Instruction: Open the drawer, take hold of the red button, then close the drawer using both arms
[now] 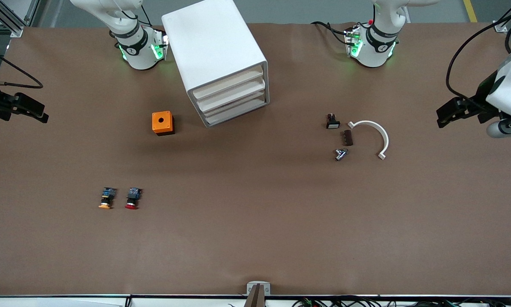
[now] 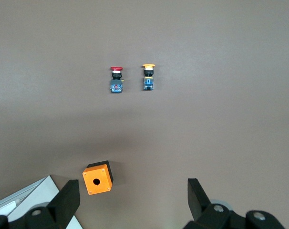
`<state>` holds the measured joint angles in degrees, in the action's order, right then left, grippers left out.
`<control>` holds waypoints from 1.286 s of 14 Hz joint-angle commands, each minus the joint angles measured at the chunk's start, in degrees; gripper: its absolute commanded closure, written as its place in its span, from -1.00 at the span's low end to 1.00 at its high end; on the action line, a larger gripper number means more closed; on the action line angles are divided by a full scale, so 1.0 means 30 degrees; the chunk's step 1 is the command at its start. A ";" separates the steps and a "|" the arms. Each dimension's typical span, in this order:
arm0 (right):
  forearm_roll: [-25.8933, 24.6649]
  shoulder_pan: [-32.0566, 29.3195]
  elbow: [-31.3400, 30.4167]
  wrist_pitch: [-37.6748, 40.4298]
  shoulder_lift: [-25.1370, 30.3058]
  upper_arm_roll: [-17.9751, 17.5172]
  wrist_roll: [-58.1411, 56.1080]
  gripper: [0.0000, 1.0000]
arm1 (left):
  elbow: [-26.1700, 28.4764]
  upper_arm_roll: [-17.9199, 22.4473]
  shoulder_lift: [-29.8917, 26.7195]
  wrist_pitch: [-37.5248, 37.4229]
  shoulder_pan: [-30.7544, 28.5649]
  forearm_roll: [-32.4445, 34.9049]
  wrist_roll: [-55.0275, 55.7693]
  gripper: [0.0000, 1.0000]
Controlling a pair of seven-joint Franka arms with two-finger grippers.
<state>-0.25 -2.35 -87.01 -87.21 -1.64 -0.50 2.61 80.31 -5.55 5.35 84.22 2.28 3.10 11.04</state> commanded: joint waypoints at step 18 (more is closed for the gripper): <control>-0.0414 -0.0008 -0.0529 -0.0226 0.0606 -0.0184 0.0301 -1.00 | 0.4403 0.0561 -0.3863 -0.0036 0.0003 -0.1180 -0.0457 -0.99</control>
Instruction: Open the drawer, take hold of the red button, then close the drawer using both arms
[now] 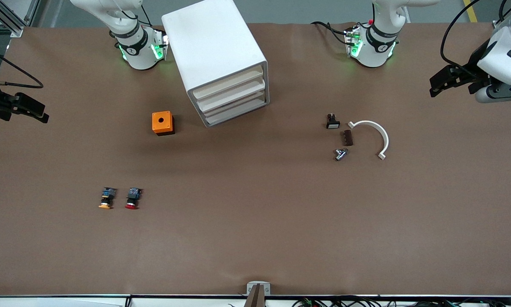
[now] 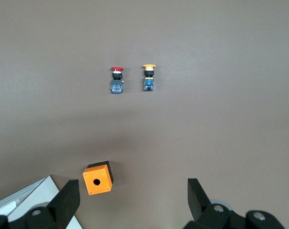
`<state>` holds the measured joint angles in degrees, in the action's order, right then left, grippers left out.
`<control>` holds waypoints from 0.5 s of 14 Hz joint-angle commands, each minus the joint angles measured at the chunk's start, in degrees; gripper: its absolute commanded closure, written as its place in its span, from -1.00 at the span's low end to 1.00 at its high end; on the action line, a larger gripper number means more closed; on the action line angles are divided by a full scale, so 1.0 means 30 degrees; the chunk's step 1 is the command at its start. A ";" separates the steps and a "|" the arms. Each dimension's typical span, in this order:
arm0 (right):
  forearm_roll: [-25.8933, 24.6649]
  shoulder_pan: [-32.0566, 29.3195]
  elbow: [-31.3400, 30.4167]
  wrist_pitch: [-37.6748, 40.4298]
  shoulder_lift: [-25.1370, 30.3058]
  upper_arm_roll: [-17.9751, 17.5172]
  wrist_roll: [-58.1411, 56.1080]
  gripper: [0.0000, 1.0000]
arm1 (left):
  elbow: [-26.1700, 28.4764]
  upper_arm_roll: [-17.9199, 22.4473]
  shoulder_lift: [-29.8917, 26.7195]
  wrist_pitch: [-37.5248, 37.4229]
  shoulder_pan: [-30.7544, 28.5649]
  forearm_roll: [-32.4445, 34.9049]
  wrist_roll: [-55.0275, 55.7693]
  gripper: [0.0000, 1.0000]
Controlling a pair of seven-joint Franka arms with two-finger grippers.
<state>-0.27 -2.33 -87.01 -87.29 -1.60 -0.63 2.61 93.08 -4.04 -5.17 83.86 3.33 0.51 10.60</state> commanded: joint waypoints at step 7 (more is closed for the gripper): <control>-0.0379 -0.0013 -0.0529 -0.0170 0.0592 -0.0142 0.0300 -1.00 | -0.1347 0.0059 0.0724 0.0112 -0.0318 -0.0228 -0.0166 -0.99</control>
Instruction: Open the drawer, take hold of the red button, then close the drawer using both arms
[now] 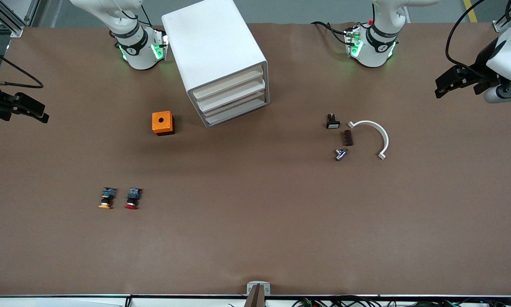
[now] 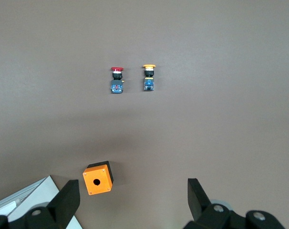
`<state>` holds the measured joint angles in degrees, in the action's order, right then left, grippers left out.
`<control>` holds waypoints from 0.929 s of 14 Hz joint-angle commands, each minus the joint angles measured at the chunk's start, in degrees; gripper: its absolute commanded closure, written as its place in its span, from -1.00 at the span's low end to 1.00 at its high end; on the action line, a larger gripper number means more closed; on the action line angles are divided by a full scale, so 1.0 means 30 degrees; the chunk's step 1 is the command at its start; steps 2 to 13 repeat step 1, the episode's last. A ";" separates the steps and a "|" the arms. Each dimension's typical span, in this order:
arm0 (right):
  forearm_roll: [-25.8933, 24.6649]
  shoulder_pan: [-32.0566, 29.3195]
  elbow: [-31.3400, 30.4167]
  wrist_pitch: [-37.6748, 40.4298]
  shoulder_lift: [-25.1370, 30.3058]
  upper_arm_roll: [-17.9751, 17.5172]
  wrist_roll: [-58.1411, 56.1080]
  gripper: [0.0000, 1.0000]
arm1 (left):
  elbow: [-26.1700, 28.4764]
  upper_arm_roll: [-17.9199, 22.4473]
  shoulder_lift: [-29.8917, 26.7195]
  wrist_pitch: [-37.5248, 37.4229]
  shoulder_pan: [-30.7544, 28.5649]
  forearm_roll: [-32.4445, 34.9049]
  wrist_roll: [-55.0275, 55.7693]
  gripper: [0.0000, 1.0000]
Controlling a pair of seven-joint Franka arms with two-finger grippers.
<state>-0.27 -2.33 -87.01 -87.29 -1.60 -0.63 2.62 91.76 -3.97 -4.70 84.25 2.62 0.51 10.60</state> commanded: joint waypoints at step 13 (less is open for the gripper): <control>-0.0379 -0.0013 -0.0529 -0.0170 0.0592 -0.0141 0.0271 -1.00 | -0.1025 0.0033 0.0657 -0.0045 -0.0053 -0.0170 -0.0078 -0.99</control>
